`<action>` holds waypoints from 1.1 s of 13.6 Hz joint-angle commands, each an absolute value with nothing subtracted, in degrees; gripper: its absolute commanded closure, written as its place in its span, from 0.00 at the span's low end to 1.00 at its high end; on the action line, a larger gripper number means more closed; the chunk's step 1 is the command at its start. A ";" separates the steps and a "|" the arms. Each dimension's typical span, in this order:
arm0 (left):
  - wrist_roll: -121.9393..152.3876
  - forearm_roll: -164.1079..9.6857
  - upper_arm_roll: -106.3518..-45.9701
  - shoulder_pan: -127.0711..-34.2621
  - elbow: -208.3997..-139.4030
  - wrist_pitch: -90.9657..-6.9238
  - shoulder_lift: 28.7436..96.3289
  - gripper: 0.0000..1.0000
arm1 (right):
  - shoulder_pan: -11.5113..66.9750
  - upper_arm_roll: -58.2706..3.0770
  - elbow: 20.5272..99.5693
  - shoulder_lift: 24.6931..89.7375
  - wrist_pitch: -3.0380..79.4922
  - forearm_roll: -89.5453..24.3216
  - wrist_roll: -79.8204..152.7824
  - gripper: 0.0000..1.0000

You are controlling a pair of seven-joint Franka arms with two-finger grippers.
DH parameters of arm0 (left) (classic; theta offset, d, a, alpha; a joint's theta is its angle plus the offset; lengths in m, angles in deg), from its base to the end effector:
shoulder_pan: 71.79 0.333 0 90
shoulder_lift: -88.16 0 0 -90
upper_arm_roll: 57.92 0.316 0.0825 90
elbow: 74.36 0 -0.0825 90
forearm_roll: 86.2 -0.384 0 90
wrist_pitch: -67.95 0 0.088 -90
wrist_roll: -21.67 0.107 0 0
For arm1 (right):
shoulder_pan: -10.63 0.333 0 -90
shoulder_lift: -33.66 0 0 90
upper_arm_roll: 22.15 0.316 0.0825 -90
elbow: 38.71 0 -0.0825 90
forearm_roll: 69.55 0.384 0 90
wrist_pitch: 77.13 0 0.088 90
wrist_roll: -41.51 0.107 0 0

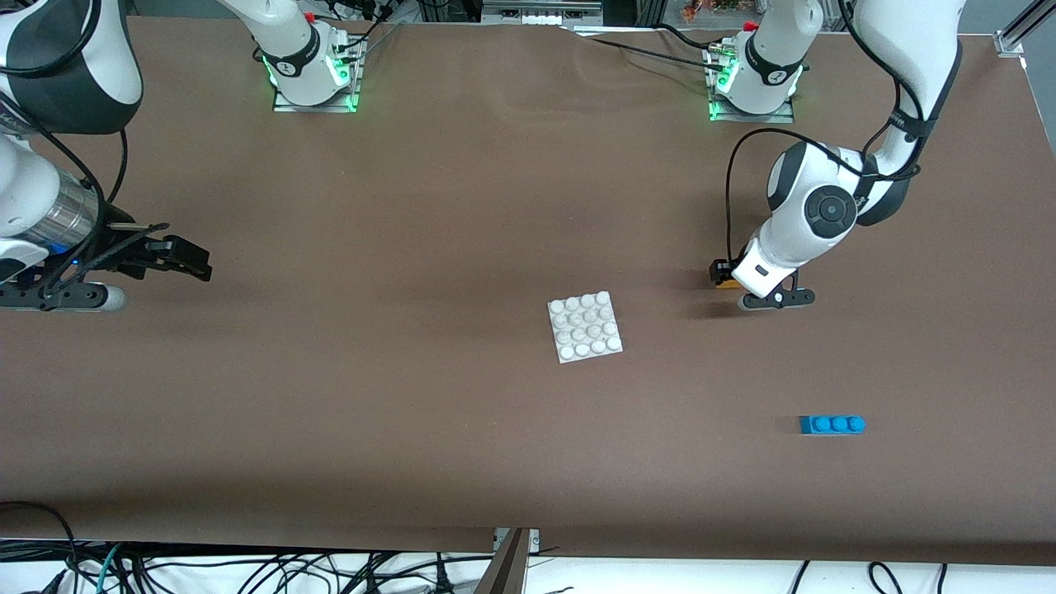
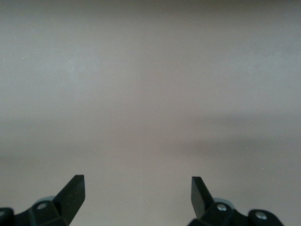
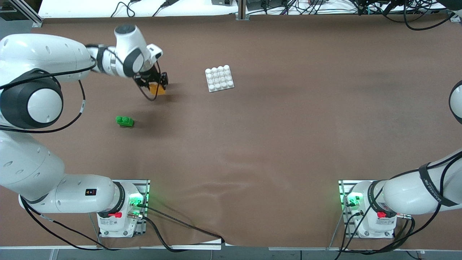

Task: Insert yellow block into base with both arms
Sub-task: 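Carry the yellow block over the white base plate with the left gripper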

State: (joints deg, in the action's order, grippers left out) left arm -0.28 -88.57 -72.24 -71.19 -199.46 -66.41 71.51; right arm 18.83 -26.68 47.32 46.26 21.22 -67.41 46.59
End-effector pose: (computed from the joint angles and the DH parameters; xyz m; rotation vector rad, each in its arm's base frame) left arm 0.5308 -0.1294 0.2490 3.1247 0.1857 -0.1985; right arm 0.6270 0.0485 0.5403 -3.1219 0.0441 0.0089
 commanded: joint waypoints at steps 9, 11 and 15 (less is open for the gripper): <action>-20.93 -89.89 -74.89 -86.36 -160.71 -50.87 53.30 0.87 | 18.54 -26.54 46.72 45.88 18.94 -67.61 45.47 0.00; -23.58 -89.98 -72.01 -91.81 -155.07 -50.96 47.66 0.87 | 18.54 -26.63 46.72 45.88 18.41 -67.70 45.47 0.00; -23.24 -89.89 -65.84 -98.95 -152.85 -51.84 43.43 0.87 | 18.54 -26.72 46.72 45.88 17.97 -67.70 44.77 0.00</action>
